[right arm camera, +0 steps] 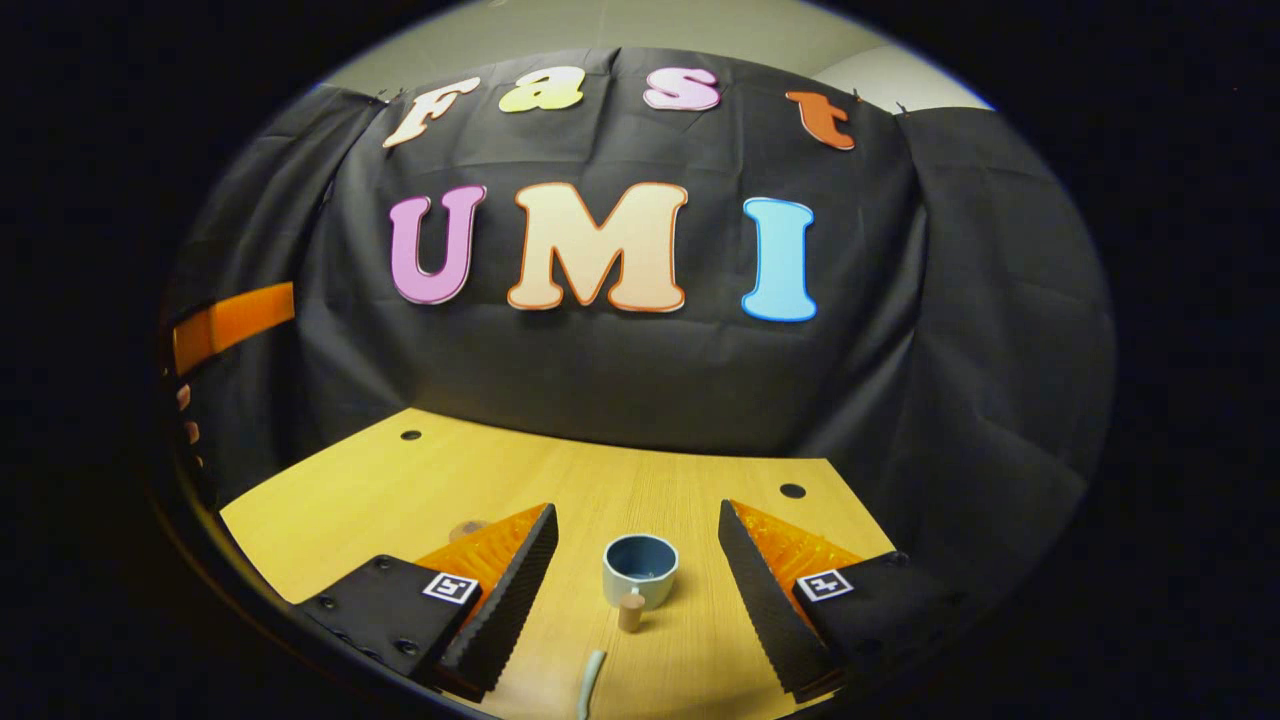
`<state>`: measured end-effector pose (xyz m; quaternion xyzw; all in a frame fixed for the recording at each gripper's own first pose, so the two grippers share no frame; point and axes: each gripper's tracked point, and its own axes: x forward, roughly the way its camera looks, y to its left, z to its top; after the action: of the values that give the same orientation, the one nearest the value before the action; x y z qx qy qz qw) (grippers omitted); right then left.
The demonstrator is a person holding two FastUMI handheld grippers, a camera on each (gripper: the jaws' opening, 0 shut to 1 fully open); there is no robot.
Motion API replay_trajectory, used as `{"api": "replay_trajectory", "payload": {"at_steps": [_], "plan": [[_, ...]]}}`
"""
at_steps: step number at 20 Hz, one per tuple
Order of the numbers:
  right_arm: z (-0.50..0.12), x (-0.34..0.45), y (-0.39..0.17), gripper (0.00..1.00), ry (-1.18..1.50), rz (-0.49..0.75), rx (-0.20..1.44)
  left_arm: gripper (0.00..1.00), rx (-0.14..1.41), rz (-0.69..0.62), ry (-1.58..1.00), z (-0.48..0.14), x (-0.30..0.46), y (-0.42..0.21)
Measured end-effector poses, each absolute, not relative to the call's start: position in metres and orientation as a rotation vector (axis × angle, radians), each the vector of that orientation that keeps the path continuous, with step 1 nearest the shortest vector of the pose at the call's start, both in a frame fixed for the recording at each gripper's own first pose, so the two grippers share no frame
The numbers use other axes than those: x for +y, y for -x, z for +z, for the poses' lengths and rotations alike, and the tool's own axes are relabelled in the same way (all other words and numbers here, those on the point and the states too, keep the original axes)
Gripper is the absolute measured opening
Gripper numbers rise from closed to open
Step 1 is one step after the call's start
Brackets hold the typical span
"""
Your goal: Put the toothbrush and toothpaste on the desktop into the cup, then pick up the cup and place it on the coaster on the desktop.
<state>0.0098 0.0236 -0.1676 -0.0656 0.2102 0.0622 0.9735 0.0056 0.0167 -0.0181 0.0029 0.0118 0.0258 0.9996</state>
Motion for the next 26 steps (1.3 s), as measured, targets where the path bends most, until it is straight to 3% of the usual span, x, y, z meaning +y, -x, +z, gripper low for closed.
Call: {"api": "replay_trajectory", "payload": {"at_steps": [18, 26], "plan": [[-0.306, 0.024, 0.02, 1.0, 0.186, 0.171, 0.814, 0.94, 0.048, 0.105, -0.025, -0.026, 0.039, -0.009], [-0.363, 0.017, 0.053, 1.0, 0.167, 0.154, 1.08, 0.94, 0.07, 0.134, -0.032, -0.034, 0.048, -0.007]]}}
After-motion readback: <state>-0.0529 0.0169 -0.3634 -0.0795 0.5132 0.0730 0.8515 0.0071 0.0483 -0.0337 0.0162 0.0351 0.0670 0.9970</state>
